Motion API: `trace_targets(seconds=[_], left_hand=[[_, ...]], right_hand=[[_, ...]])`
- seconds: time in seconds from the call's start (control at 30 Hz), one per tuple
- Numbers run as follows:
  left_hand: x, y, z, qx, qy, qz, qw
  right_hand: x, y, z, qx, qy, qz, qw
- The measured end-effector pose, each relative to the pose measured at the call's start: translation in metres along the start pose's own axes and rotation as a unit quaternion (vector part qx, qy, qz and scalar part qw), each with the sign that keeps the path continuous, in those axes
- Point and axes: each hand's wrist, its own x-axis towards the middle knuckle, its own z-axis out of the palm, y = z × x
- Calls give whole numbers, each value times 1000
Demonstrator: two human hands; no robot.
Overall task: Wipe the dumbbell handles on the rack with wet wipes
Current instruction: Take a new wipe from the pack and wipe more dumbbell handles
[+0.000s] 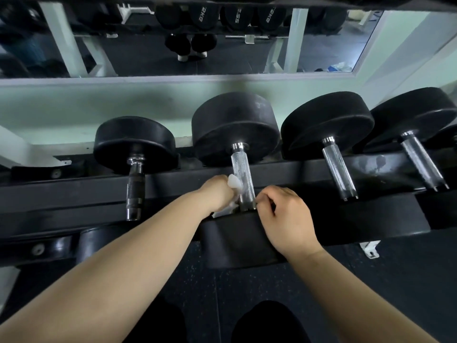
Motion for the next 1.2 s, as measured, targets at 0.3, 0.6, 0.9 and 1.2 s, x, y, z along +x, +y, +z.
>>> trace_targets(seconds=[0.3,0.6,0.9,1.2], left_hand=[[-74,-33,-53,-117,122,92,981],[-116,-84,-69,-179,294,96,934],[-98,-171,-13,72,474,184,858],[-79,-183,-7,72,581,241,774]], right_hand=[[9,-22,-12,51,-62,16,997],[53,-107,22,338,-348,73,871],[65,-110,70,175,-313,71,931],[104,-141,121,137,-269,-9,953]])
